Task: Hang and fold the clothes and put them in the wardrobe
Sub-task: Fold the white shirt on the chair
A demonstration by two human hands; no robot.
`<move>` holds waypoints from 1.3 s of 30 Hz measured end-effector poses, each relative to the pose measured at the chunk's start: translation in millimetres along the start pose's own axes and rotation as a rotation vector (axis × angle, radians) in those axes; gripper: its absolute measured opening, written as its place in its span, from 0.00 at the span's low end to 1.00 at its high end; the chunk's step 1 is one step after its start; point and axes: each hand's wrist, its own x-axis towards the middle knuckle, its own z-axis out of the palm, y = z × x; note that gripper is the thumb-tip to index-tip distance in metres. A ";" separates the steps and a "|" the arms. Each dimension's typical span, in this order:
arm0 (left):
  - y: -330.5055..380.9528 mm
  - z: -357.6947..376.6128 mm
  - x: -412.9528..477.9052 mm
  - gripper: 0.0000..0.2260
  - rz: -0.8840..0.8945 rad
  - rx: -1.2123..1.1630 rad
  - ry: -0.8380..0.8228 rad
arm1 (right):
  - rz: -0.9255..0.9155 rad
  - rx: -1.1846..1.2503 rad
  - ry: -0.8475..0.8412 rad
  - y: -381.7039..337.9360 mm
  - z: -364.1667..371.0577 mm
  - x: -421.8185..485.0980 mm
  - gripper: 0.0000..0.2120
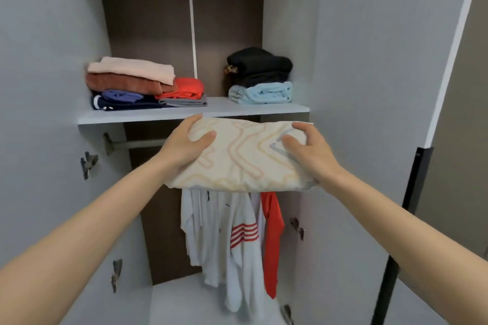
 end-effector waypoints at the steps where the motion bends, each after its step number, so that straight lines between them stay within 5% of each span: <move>1: 3.0 -6.2 14.2 0.27 0.010 0.011 0.020 | -0.019 0.006 0.004 -5.2 4.8 17.5 0.21; 16: 13.3 -79.9 207.6 0.26 0.015 0.207 0.262 | -0.204 0.177 -0.150 -56.9 91.4 260.9 0.21; 30: -46.0 -230.5 365.1 0.25 0.046 0.355 0.414 | -0.222 0.334 -0.252 -149.8 276.1 404.6 0.23; 35: -82.9 -269.6 419.5 0.23 0.009 0.638 0.414 | -0.206 0.334 -0.261 -168.9 340.9 441.1 0.21; 39: -125.5 -269.0 436.2 0.17 -0.111 1.083 0.491 | -0.186 0.200 -0.261 -158.1 390.8 447.8 0.22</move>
